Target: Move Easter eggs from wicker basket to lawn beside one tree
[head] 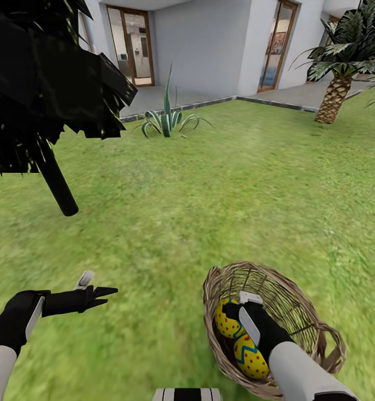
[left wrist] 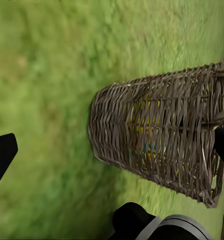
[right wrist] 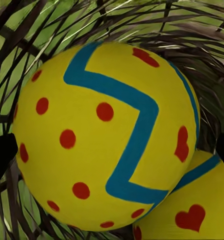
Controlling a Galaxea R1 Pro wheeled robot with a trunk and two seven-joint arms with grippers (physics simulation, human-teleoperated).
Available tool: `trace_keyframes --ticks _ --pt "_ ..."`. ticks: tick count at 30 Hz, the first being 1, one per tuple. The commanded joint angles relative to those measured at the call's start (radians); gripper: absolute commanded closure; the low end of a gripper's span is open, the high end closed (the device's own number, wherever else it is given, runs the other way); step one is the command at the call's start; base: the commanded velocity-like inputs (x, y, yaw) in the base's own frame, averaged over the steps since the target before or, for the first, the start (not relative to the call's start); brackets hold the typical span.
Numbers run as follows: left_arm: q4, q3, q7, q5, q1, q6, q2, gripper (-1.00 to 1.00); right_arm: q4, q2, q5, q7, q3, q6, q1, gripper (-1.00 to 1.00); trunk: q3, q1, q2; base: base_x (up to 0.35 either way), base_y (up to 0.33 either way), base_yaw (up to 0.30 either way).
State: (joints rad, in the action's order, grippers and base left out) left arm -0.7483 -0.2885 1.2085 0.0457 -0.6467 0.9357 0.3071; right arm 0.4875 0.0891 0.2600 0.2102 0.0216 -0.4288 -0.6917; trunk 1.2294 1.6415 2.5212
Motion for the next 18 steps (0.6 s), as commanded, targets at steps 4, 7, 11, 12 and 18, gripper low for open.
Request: trace_keyframes --ticks 4,7,11,12,18 --pt "0.000 -0.002 0.006 0.005 -0.001 0.009 0.000 -1.00 0.002 0.000 0.010 0.008 0.002 -0.004 0.000 -1.00 0.001 0.000 0.000 0.040 0.000 0.000" --pt "0.000 -0.001 0.006 0.005 -0.001 0.009 0.000 -1.00 0.002 0.000 0.009 0.008 0.002 -0.004 0.000 -1.00 0.001 0.000 0.000 0.008 0.000 0.000" --pt "0.000 -0.001 0.006 0.005 -0.001 0.009 0.000 -1.00 0.002 0.000 0.010 0.008 0.003 -0.004 0.000 -1.00 0.001 0.000 0.000 0.002 0.000 0.000" --pt "0.000 -0.002 0.006 0.005 -0.001 0.009 0.000 -1.00 0.002 0.000 0.010 0.008 0.004 -0.004 0.000 -1.00 0.001 0.000 0.000 0.006 0.000 0.000" --pt "0.000 -0.001 0.005 0.005 -0.001 0.009 0.000 -1.00 0.002 0.000 0.010 0.008 0.006 -0.004 0.000 -1.00 0.001 0.000 0.000 0.080 0.044 0.000"
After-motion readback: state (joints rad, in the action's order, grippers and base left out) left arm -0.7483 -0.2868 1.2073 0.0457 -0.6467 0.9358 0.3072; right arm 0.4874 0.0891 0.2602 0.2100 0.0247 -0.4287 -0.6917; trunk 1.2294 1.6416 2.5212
